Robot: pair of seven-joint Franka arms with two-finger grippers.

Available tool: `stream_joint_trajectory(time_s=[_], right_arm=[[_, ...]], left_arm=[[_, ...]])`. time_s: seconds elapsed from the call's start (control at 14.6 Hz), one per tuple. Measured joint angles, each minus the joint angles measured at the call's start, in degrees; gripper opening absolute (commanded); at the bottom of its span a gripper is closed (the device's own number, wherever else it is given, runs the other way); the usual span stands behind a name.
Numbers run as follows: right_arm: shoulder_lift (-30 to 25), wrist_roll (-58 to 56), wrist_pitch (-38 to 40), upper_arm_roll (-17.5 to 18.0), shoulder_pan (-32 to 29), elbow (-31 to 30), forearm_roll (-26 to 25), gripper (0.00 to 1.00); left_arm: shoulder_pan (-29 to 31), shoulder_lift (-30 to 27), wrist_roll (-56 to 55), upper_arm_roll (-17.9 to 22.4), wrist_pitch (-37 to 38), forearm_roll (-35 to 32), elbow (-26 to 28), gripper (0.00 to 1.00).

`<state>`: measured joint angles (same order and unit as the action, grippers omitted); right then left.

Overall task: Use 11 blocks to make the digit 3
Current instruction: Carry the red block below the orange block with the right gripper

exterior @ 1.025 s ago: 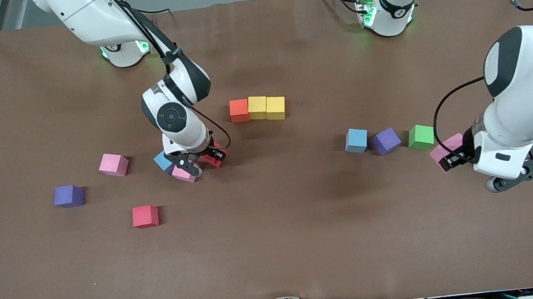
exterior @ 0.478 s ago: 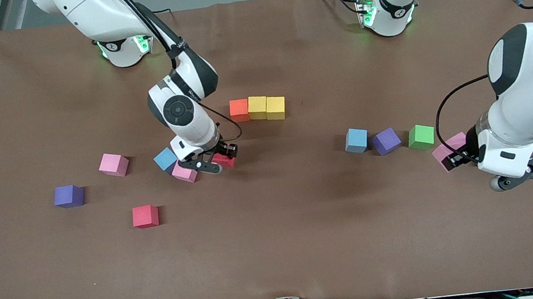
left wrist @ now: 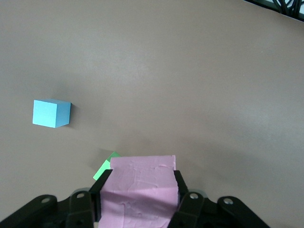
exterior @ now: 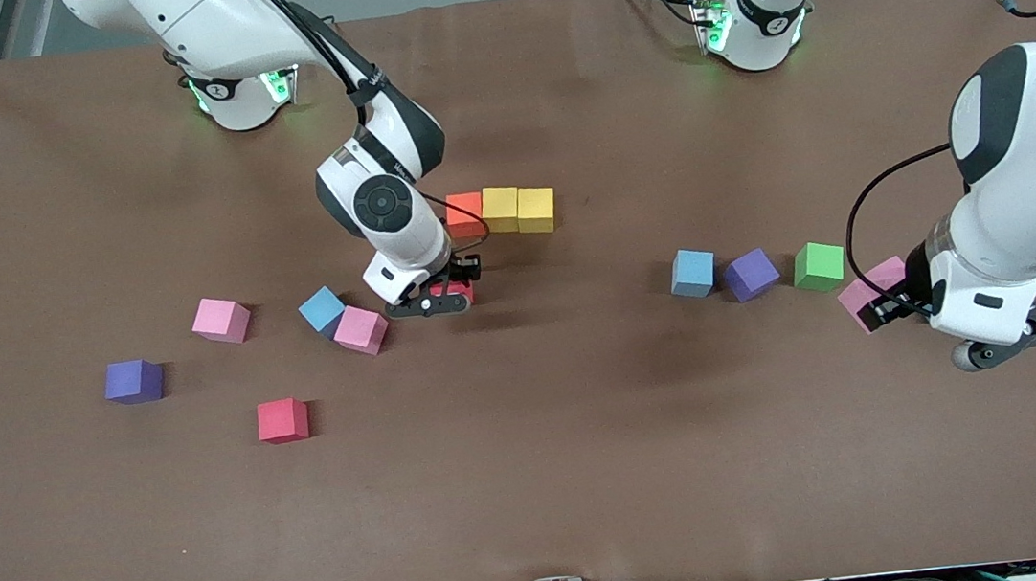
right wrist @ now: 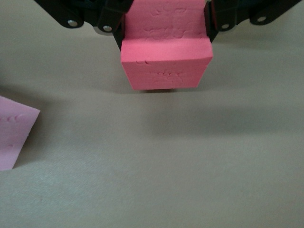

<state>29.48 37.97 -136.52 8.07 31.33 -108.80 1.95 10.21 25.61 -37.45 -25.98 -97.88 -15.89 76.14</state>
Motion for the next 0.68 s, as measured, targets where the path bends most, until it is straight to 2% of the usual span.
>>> stream_joint_trajectory(time_s=[0.68], right_arm=[[0.33,4.59,2.13,-0.01,3.67,0.03,0.08,0.26]], left_arm=[[1.17,-0.03,0.01,0.05,0.0,0.68,0.0,0.17]])
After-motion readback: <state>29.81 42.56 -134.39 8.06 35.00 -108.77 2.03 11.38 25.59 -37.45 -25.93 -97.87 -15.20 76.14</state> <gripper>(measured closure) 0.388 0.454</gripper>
